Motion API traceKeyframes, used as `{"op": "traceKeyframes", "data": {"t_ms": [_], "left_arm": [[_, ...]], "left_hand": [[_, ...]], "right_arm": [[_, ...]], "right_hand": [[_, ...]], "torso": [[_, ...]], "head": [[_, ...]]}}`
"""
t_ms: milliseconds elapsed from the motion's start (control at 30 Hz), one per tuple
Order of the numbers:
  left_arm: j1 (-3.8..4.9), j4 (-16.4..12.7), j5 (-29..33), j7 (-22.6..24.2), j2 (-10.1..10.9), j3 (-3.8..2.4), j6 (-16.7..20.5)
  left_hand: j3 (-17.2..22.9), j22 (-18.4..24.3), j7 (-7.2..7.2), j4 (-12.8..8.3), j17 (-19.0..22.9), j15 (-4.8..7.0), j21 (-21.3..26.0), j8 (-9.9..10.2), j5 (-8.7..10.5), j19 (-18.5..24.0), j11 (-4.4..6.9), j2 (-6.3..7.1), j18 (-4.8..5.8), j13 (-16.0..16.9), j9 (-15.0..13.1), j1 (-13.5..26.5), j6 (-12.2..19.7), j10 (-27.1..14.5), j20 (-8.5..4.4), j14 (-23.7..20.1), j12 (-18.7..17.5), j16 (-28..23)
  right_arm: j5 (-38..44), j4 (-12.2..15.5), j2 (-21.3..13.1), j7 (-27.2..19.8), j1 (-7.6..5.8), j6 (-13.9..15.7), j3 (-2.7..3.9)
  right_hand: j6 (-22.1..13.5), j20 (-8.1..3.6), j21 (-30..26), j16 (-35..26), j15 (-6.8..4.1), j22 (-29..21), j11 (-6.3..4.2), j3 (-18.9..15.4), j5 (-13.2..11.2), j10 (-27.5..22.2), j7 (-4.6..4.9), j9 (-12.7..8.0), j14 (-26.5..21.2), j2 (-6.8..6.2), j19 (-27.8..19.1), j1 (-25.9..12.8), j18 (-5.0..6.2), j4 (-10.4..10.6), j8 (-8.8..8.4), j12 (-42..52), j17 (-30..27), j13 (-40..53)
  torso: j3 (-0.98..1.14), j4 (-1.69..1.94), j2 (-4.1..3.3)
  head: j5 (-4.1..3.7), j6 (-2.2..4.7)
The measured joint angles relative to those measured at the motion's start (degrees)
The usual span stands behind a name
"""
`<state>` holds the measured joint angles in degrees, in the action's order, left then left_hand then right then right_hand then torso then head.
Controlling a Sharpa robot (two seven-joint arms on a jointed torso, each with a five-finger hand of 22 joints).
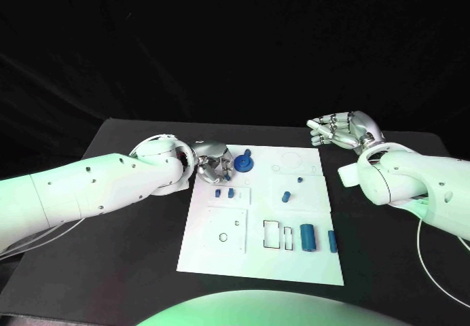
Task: Assemble the parts on the task board
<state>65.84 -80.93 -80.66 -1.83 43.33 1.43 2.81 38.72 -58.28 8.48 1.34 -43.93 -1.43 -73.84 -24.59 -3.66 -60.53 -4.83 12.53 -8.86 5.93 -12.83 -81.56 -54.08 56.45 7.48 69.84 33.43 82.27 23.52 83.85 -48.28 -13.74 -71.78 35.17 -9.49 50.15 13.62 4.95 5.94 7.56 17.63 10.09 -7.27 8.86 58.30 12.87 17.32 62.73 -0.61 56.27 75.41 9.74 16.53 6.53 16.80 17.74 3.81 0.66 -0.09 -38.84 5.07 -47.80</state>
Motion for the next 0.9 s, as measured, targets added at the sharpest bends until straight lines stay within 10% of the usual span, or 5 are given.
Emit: {"op": "traceKeyframes", "data": {"t_ms": [900], "left_arm": [[0.0,0.75,0.03,-0.32,-0.69,0.09,-0.68]], "left_hand": [[-1.66,-0.02,0.0,1.35,-1.42,-0.01,0.01,1.17,-0.01,-0.2,0.01,1.13,0.0,0.46,-0.25,1.89,0.0,0.0,0.21,0.81,-0.2,0.49]], "right_arm": [[0.01,-0.01,-0.04,0.01,0.0,0.0,0.0]], "right_hand": [[-0.01,0.0,0.0,0.0,0.0,0.01,0.0,0.01,0.0,0.0,-0.01,-0.04,0.0,0.0,0.0,0.0,0.0,-0.01,0.0,0.0,0.0,0.0]], "torso": [[0.05,-0.02,-0.01]], "head": [[-0.15,-0.01]]}}
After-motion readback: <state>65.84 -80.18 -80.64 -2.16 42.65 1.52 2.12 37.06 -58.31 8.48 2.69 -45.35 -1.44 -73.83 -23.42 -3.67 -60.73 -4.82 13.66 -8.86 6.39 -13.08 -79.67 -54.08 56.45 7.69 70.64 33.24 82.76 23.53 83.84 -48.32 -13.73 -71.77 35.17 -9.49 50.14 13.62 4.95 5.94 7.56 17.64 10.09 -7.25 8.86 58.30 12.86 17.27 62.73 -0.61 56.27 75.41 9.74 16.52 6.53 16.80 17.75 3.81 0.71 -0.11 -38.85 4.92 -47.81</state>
